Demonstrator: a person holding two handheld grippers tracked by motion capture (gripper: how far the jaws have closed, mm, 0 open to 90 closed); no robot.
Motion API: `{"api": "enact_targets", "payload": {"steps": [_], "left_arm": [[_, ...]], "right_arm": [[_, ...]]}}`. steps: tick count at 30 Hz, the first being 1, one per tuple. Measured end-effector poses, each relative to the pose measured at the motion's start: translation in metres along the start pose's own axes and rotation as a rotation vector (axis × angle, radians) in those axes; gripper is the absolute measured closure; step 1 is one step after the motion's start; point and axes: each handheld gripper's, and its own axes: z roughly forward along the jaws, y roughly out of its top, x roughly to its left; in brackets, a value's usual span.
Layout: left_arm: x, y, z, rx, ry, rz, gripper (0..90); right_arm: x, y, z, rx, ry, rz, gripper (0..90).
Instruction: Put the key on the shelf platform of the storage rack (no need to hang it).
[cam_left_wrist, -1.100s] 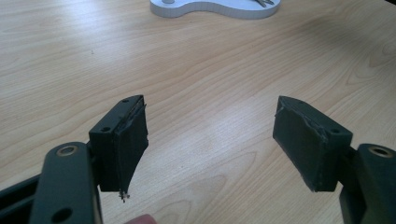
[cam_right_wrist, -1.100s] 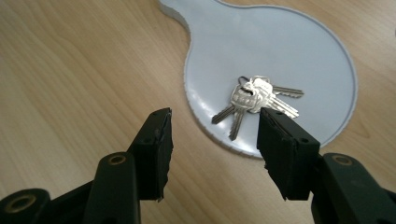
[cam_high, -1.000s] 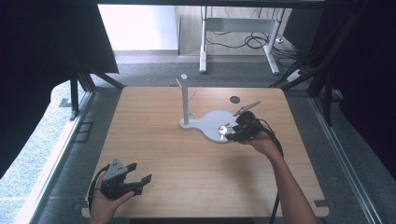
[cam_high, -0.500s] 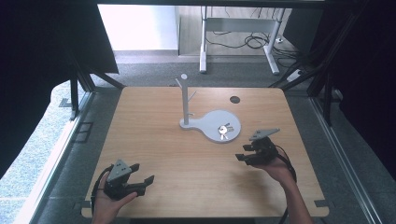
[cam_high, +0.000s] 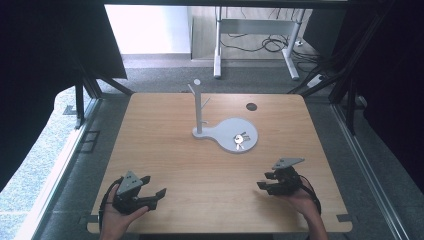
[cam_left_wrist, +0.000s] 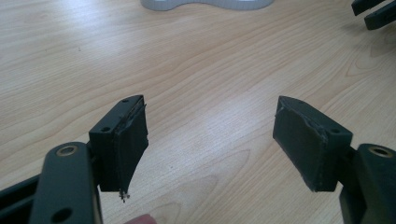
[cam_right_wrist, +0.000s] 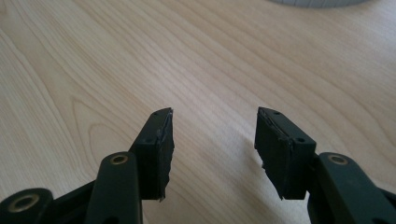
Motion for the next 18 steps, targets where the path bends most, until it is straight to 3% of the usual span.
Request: {"api": "enact_targets", "payload": {"steps": [18], "left_arm": [[-0.002,0.0,0.005,0.013,-0.006,0.011,26.4]], "right_arm": [[-0.002,-0.012,-0.002,-0.024,-0.009,0.012,46.3]]}}
